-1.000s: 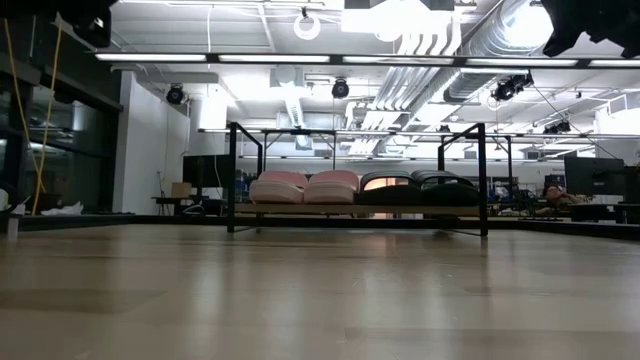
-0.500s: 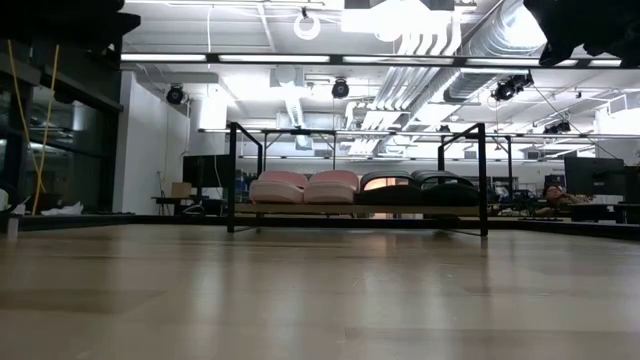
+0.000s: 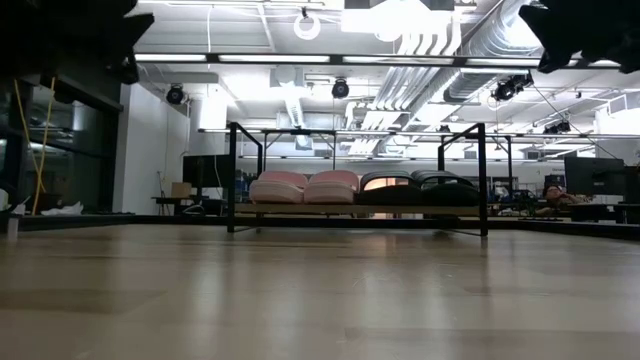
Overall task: Pick and place slides into the shelf
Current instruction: Return to Home Position
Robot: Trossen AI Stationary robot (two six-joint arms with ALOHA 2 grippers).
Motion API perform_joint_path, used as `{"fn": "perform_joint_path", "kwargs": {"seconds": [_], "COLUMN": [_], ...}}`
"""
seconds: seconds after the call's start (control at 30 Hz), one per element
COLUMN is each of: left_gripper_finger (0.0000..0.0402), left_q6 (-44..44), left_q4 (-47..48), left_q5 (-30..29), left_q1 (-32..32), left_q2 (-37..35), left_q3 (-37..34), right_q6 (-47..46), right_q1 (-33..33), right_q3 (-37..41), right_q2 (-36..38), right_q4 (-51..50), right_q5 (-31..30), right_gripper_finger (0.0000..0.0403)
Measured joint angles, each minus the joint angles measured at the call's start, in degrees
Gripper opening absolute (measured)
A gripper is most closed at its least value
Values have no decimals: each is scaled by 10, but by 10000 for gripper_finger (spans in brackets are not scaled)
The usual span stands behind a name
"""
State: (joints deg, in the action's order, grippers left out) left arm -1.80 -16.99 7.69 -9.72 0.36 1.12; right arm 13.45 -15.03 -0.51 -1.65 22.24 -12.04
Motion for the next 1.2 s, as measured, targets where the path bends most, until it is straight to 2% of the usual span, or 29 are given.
{"fn": "perform_joint_path", "kwargs": {"seconds": [0.43,0.67,1.03,1.2], "left_gripper_finger": [129,129,129,129], "left_q6": [29,48,92,95], "left_q4": [47,90,157,164], "left_q5": [-21,-58,-63,-71], "left_q1": [0,0,0,0], "left_q2": [1,1,1,3], "left_q3": [-6,-6,-6,-6], "right_q6": [-10,-13,-32,-40], "right_q1": [0,0,0,0], "right_q3": [0,0,0,0], "right_q2": [0,0,0,-2], "right_q4": [-46,-101,-192,-194], "right_q5": [1,4,-4,-17], "right_gripper_finger": [151,151,151,151]}}
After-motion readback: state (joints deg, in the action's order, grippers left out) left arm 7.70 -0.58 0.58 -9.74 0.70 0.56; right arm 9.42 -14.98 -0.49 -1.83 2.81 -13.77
